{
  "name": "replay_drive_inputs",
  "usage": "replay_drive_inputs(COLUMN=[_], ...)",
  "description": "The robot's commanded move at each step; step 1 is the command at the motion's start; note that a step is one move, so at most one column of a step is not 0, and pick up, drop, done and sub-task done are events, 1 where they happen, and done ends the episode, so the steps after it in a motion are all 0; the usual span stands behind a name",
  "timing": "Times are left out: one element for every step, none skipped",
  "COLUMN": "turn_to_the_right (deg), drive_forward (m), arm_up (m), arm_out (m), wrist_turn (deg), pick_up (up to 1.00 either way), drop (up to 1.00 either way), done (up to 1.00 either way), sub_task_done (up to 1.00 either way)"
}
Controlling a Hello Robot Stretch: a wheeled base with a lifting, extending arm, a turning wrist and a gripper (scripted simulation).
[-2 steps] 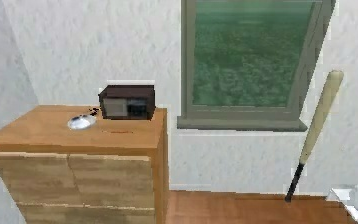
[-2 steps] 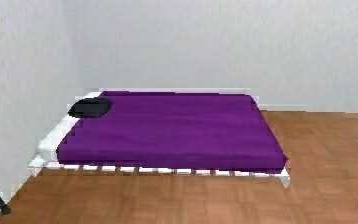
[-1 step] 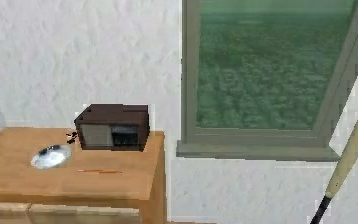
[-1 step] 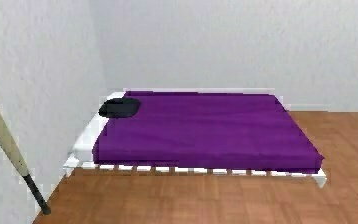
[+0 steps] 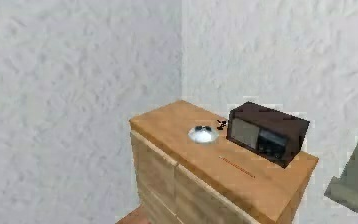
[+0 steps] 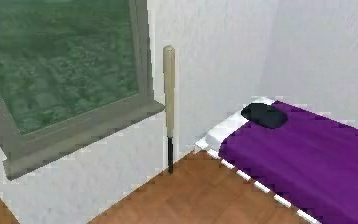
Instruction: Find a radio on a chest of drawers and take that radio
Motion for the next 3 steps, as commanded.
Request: replay_drive_inputs(turn_to_the_right=[-45.0, -18.0, 0.0], drive_forward=[0.0, 0.0, 0.0], arm_up=[0.0, 0.0, 0.5], arm_out=[0.0, 0.0, 0.0], wrist_turn=[0.0, 0.0, 0.0], pick_up=[0.0, 0.0, 0.0], drop=[0.0, 0.0, 0.0], done=[0.0, 0.0, 0.0], sub_task_done=[0.0, 0.0, 0.0])
